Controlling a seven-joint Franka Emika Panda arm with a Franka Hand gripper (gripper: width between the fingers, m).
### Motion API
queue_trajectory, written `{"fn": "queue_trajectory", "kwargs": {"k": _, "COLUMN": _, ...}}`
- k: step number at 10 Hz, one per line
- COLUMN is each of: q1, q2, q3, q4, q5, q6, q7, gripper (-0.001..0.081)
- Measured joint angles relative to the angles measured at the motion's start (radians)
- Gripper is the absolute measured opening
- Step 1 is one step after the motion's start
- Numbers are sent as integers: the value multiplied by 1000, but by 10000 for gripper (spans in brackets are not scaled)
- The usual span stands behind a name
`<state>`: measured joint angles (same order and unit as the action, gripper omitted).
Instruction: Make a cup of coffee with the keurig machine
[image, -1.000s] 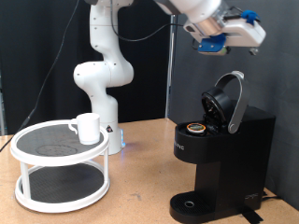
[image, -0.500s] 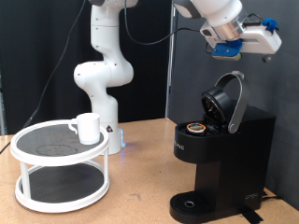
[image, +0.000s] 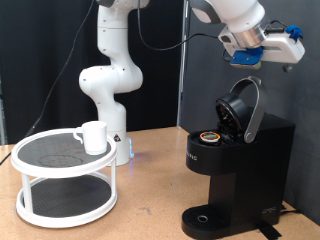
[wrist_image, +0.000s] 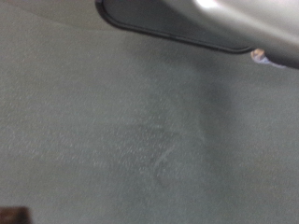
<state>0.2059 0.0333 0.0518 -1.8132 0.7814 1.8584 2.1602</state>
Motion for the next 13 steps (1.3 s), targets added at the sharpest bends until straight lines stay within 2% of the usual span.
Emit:
{"fn": "queue_trajectory", "kwargs": {"k": 1, "q1": 0, "q2": 0, "q3": 2, "q4": 0, "q5": -16, "q6": -4, "q7": 13, "gripper": 626}}
{"fn": "queue_trajectory", "kwargs": {"k": 2, "q1": 0, "q2": 0, "q3": 3, "q4": -1, "q5": -25, "q6": -7, "q7": 23, "gripper": 490}}
{"fn": "queue_trajectory", "kwargs": {"k": 3, "q1": 0, "q2": 0, "q3": 4, "q4": -1, "q5": -28, "q6": -10, "q7": 25, "gripper": 490}}
{"fn": "queue_trajectory", "kwargs": {"k": 4, "q1": 0, "q2": 0, "q3": 4, "q4": -2, "q5": -28, "q6": -16, "q7": 26, "gripper": 302}}
{"fn": "queue_trajectory", "kwargs": {"k": 5, "q1": 0, "q2": 0, "q3": 4, "q4": -4, "q5": -29, "q6": -23, "q7": 29, "gripper": 167}}
{"fn": "queue_trajectory", "kwargs": {"k": 6, "q1": 0, "q2": 0, "q3": 4, "q4": -7, "q5": -32, "q6": -31, "q7": 35, "gripper": 167}}
{"fn": "queue_trajectory", "kwargs": {"k": 7, "q1": 0, "q2": 0, "q3": 4, "q4": -10, "q5": -36, "q6": -36, "q7": 40, "gripper": 38}}
{"fn": "queue_trajectory", "kwargs": {"k": 8, "q1": 0, "q2": -1, "q3": 4, "q4": -16, "q5": -45, "q6": -37, "q7": 42, "gripper": 12}}
{"fn": "queue_trajectory", "kwargs": {"k": 13, "q1": -2, "q2": -29, "q3": 3, "q4": -85, "q5": -65, "q6": -21, "q7": 44, "gripper": 1}}
